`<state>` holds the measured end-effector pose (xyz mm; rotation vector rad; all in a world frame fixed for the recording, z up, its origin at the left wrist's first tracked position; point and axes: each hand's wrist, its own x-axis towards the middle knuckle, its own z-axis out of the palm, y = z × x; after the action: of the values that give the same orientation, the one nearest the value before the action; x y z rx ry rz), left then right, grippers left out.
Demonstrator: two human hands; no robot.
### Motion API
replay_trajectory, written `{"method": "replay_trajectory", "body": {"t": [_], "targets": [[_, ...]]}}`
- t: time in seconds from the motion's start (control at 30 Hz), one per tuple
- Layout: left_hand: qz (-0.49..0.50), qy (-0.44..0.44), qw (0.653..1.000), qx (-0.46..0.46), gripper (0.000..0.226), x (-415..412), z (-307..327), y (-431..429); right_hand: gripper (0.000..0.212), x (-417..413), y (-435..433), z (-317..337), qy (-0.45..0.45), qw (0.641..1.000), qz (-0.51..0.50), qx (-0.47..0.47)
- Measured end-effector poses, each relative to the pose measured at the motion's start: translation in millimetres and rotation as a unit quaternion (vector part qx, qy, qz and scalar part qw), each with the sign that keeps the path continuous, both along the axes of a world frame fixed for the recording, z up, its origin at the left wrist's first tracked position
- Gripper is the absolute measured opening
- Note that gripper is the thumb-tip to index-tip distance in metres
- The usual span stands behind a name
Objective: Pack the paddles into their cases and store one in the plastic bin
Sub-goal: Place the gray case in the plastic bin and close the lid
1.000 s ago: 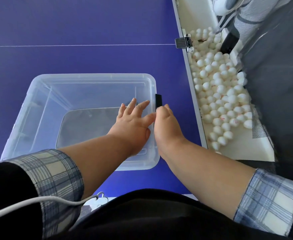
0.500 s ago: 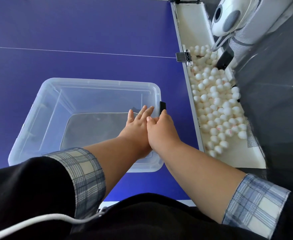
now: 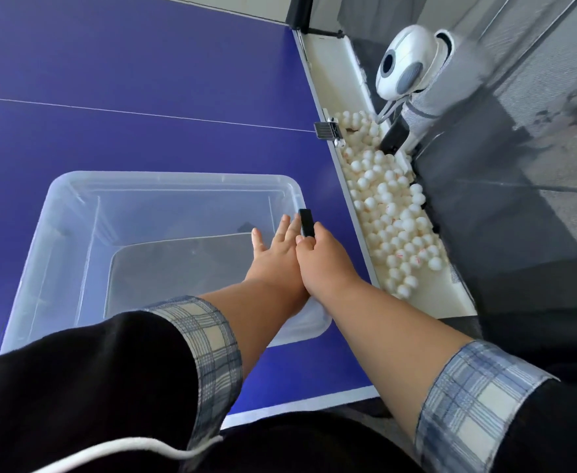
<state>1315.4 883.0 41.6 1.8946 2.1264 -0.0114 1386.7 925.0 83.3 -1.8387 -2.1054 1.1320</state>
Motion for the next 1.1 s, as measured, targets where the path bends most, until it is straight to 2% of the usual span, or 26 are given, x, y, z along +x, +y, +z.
{"method": "replay_trajectory", "body": {"t": [0.1,0.27,0.37,0.47,0.57,0.67,0.77,0.8,0.83,0.87,0.93,0.97,1.0,1.1], "targets": [[-0.005,-0.005,1.0,0.009,0.076,-2,-3,-1,0.054,-2,-2,1,-0.015,1.0,0.001,0.007],[0.002,-0.085,0.996,0.032,0.075,-9,7,-1,0.055,-6,-5,16,-0.027,0.999,0.023,0.003],[0.007,-0.143,0.988,0.058,0.076,-33,18,-14,0.063,-23,-19,18,-0.003,0.997,-0.001,0.078],[0.016,-0.098,0.992,0.081,0.07,-83,20,-52,0.06,-56,-47,12,-0.006,0.987,0.049,0.151],[0.141,-0.08,0.983,0.08,0.069,-157,8,-105,0.058,-102,-78,0,-0.034,0.969,0.16,0.186],[0.29,-0.08,0.947,0.11,0.077,-222,2,-156,0.057,-148,-106,-16,-0.062,0.94,0.266,0.205],[0.382,-0.117,0.91,0.108,0.084,-261,-3,-187,0.058,-185,-117,-28,-0.081,0.916,0.327,0.217],[0.42,-0.167,0.888,0.087,0.084,-270,-6,-193,0.06,-193,-118,-31,-0.105,0.91,0.339,0.215],[0.462,-0.246,0.85,0.058,0.081,-277,-10,-197,0.063,-198,-116,-34,-0.135,0.904,0.344,0.214],[0.5,-0.35,0.792,0.037,0.075,-282,-13,-200,0.065,-201,-114,-37,-0.164,0.9,0.345,0.211],[0.559,-0.548,0.621,0.034,0.058,-285,-22,-204,0.069,-201,-113,-43,-0.196,0.894,0.347,0.206],[0.573,-0.607,0.549,0.037,0.053,-284,-26,-205,0.069,-200,-113,-46,-0.205,0.891,0.348,0.207],[0.58,-0.632,0.513,0.045,0.05,-285,-31,-206,0.07,-200,-114,-48,-0.212,0.889,0.348,0.21],[0.564,-0.663,0.491,0.04,0.048,-283,-41,-204,0.072,-201,-116,-49,-0.231,0.883,0.342,0.226]]}}
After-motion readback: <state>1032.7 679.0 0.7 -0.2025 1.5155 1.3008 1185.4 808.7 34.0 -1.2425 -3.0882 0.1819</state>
